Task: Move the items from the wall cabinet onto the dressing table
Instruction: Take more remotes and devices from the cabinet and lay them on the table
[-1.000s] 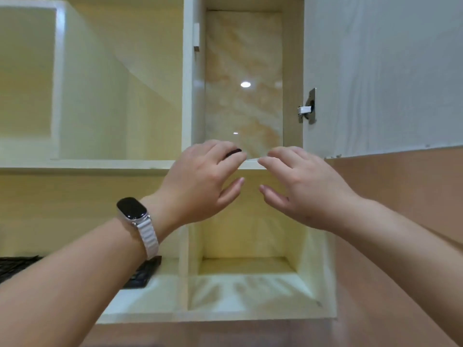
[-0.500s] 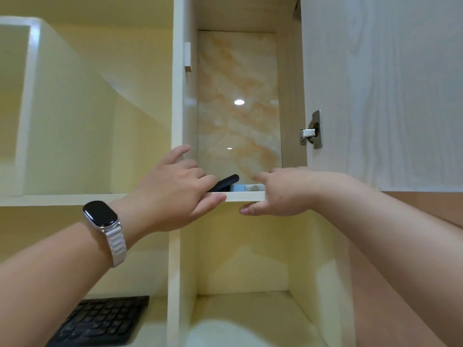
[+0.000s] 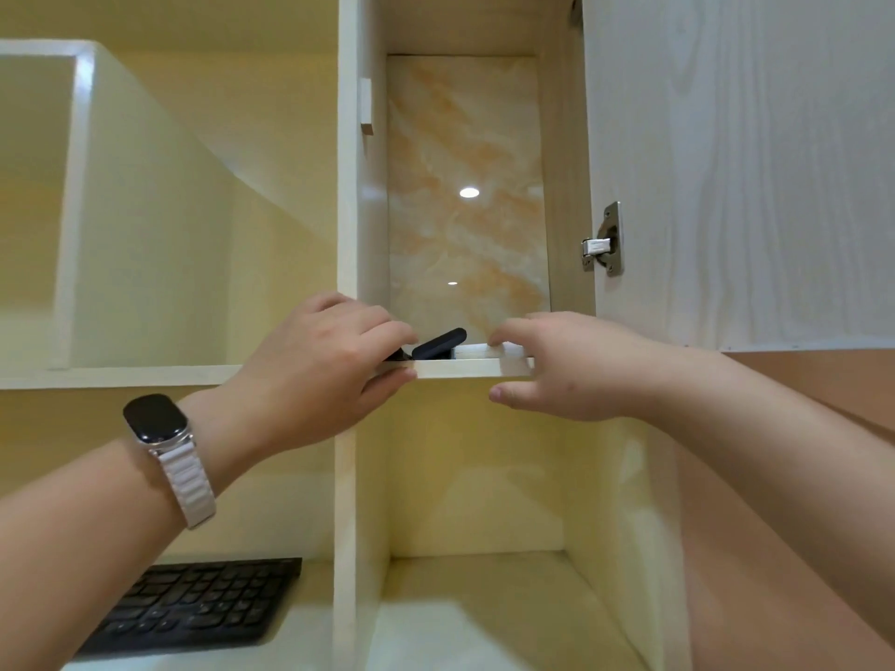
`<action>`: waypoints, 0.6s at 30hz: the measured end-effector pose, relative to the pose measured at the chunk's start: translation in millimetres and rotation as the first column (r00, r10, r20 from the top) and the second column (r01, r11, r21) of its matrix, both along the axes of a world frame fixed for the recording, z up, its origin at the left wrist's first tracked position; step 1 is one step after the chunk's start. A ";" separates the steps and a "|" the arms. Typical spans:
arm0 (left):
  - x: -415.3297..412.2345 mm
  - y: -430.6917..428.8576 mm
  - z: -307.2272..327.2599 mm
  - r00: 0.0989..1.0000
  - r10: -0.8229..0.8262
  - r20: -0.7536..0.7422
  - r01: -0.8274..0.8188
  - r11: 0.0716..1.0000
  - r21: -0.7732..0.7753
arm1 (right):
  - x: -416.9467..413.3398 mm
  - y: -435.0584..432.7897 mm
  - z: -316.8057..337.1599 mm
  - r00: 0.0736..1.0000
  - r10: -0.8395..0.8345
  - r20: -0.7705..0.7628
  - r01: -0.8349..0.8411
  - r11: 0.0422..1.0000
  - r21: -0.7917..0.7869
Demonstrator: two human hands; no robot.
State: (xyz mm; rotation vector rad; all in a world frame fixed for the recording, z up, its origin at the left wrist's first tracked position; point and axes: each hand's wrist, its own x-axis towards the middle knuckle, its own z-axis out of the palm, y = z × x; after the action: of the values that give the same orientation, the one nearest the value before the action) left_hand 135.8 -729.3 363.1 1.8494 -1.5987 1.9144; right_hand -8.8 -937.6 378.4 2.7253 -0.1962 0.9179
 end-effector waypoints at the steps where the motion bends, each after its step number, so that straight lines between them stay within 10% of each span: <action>1: -2.7 1.8 -0.1 1.000 -0.011 -0.018 0.010 1.000 -0.003 | -3.4 0.4 -0.1 0.999 0.030 0.022 -0.030 0.999 0.013; 9: -26.3 16.7 -20.0 0.987 -0.064 -0.149 0.042 0.988 -0.151 | -15.9 -4.1 -12.6 0.962 0.097 0.257 -0.046 0.980 -0.196; 18: -44.9 29.3 -57.4 0.937 -0.033 -0.348 -0.077 0.952 -0.297 | -23.5 -5.8 -50.2 0.680 0.355 0.642 -0.138 0.921 -0.364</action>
State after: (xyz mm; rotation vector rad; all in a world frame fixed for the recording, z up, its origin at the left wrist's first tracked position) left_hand 90.9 -699.9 305.7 1.9376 -1.1077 1.6084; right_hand -32.3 -943.4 328.2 2.0307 0.1789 1.8781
